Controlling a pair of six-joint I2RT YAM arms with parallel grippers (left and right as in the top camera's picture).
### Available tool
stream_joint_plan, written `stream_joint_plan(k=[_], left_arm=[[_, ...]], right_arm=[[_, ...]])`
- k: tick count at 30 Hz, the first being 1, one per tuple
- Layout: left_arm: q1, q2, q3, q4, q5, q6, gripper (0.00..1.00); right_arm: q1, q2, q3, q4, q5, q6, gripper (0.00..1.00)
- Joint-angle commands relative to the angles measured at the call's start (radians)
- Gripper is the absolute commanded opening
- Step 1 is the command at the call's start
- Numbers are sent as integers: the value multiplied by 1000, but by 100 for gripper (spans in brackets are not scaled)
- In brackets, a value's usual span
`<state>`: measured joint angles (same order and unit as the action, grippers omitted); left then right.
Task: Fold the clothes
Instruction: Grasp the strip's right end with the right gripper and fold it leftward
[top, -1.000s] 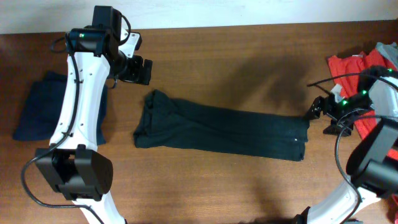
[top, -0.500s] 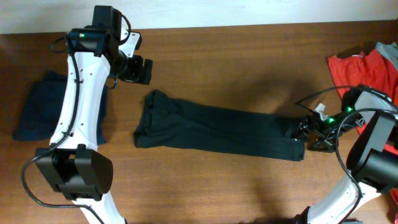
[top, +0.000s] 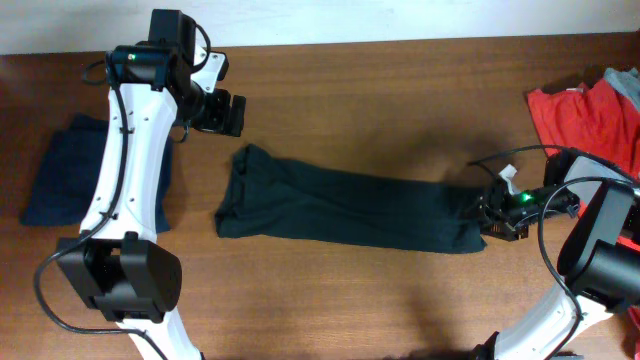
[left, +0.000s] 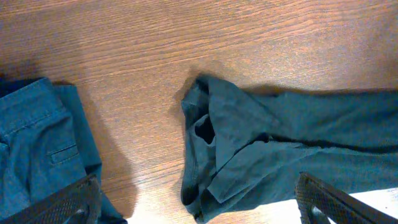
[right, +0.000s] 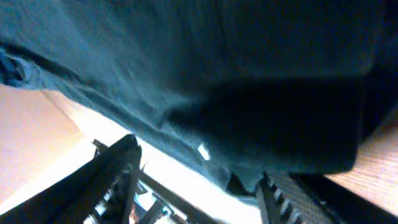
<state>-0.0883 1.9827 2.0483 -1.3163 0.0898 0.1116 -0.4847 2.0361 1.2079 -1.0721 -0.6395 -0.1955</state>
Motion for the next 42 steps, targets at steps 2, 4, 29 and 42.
stream_joint_plan(k=[2,4,29,42], left_arm=[[0,-1,2,-2,10,2,99],[0,-1,2,-5,10,3,99],[0,-1,2,-8,-12,2,99],[0,-1,2,-8,-11,2,99]], right_arm=[[7,63,5,63,64,-24,45],[7,59,15,59,68,-25,33],[91,-470,212,-90,556,283,4],[653,-375,199,-35,541,400,4]])
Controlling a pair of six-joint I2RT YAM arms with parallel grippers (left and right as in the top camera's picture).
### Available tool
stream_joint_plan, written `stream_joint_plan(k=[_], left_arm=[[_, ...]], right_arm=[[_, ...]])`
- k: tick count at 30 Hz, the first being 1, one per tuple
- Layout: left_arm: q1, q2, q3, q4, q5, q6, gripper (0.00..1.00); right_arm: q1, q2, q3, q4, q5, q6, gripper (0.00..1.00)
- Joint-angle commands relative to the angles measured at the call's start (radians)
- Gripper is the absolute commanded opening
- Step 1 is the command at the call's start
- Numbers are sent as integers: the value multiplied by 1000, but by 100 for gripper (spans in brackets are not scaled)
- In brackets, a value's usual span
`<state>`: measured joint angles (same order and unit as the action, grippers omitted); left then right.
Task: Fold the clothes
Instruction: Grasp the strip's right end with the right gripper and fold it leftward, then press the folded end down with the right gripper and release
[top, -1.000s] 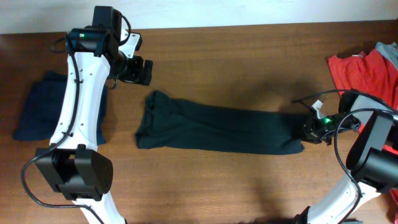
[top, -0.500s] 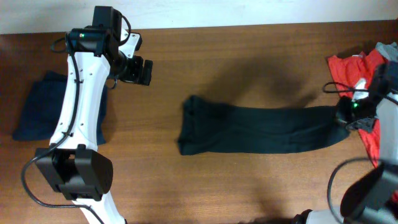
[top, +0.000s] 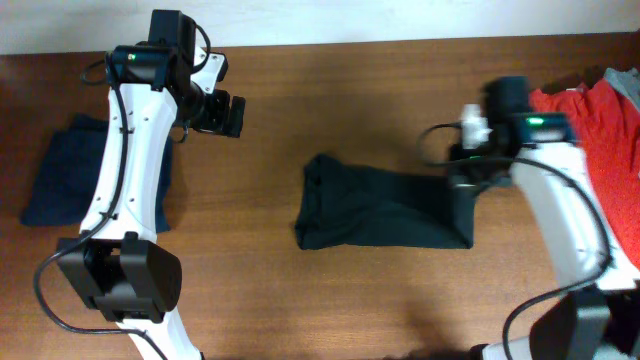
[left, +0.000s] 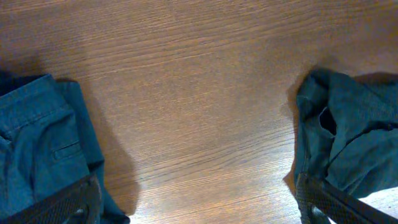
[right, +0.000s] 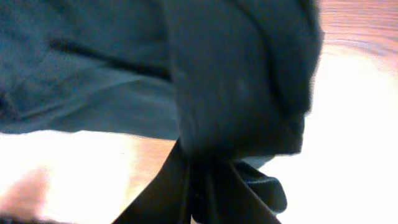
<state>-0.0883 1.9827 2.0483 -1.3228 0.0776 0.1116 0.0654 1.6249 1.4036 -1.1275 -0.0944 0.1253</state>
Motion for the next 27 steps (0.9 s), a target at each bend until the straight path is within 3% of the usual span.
stream_joint_plan(k=[1,8,17,27], left_arm=[[0,-1,2,-1,1,2,99],[0,-1,2,-1,1,2,99],[0,-1,2,-1,0,2,99],[0,-1,2,-1,1,2,99]], right_arm=[[134,46,3,32,-8,97,5],[335,139,3,143,-52,161,6],[403,284,3,296,-196,209,5],[468,294,5,376,-298,207,4]])
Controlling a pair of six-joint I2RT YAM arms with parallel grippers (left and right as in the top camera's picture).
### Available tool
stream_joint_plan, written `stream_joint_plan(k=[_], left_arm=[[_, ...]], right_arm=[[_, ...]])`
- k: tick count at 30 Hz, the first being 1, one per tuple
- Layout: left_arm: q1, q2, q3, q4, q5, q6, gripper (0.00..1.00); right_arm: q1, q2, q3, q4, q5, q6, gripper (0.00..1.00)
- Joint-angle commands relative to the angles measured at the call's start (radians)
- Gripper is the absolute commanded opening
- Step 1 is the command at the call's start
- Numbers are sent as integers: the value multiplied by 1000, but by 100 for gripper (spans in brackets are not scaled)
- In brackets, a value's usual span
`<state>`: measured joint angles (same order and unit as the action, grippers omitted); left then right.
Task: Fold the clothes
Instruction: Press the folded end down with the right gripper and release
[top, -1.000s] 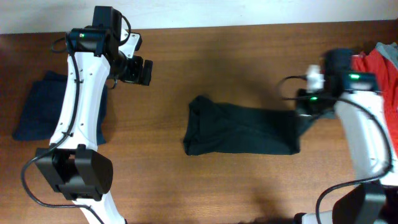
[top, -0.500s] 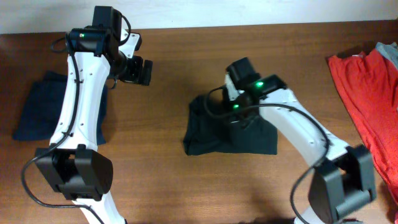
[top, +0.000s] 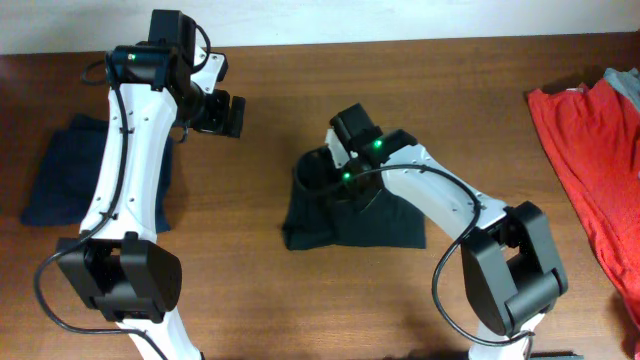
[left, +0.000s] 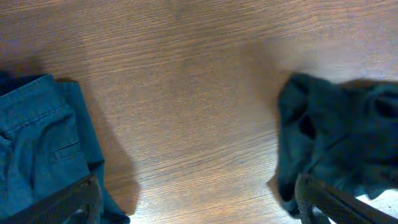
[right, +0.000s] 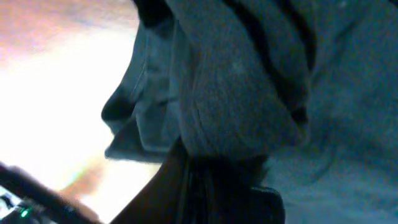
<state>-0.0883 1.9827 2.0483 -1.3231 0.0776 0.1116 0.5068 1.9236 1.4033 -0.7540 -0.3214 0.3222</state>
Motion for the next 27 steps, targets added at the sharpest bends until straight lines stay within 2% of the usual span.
stream_joint_plan(k=[1,16,25,26,27], left_arm=[[0,-1,2,-1,1,2,99],[0,-1,2,-1,1,2,99],[0,-1,2,-1,1,2,99],[0,-1,2,-1,1,2,99],[0,-1,2,-1,1,2,99]], right_arm=[[31,-4,5,1,-72,12,4],[44,-164,35,-64,-63,4,5],[80,-90,33,-11,-60,35,9],[83,-74,33,-6,-60,35,16],[84,-53,33,-4,-61,36,29]])
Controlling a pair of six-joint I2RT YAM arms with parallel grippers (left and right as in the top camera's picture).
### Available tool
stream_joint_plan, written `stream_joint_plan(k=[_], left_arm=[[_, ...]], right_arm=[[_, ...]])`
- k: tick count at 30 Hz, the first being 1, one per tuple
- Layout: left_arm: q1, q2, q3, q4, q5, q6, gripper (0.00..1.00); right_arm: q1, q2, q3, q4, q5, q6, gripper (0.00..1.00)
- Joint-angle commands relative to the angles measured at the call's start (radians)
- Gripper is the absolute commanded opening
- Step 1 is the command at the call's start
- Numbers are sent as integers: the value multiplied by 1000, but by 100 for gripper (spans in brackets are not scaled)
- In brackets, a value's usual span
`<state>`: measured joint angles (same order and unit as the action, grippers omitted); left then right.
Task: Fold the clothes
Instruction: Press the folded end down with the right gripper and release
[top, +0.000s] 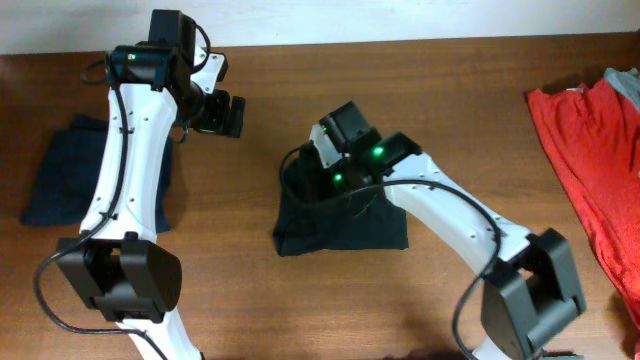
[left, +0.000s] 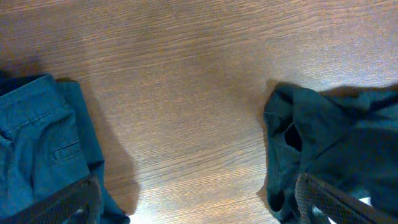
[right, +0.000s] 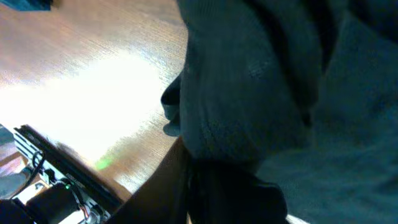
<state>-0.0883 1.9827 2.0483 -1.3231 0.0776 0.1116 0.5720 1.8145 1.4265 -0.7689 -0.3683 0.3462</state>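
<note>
A dark green garment (top: 345, 218) lies doubled over at the table's middle. My right gripper (top: 315, 172) is shut on one end of it, held above the garment's far left part. In the right wrist view the held cloth (right: 261, 81) fills the frame, and the jaws are pinched together in its folds at the right gripper (right: 217, 180). My left gripper (top: 222, 112) hangs open over bare wood to the far left of the garment. Nothing is between the left gripper (left: 199, 208) fingers (left: 62, 199), and the garment's edge (left: 298, 143) shows at the right.
Folded blue jeans (top: 60, 170) lie at the left edge and show again as jeans (left: 37, 143) in the left wrist view. A pile of red clothes (top: 590, 120) sits at the right edge. The brown wooden table (top: 250, 300) shows bare wood in front.
My right gripper, still shut on the garment's end, has shifted a little further left. The doubled garment is now shorter. The left arm has not moved.
The green garment lay stretched long across the table with my right gripper at its right end. Then the gripper held that end further left, and the garment was shorter. After that it held the end over the left part, where it is now. The left gripper stayed open.
</note>
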Motion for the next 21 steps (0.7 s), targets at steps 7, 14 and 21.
stream_joint_plan(k=[7,14,21], left_arm=[[0,-1,2,-1,1,2,99],[0,-1,2,-1,1,2,99],[0,-1,2,-1,1,2,99]], right_arm=[[16,63,13,19,-70,-1,44],[-51,-30,15,-12,-39,-20,46],[-133,0,-11,-100,-17,-19,25]])
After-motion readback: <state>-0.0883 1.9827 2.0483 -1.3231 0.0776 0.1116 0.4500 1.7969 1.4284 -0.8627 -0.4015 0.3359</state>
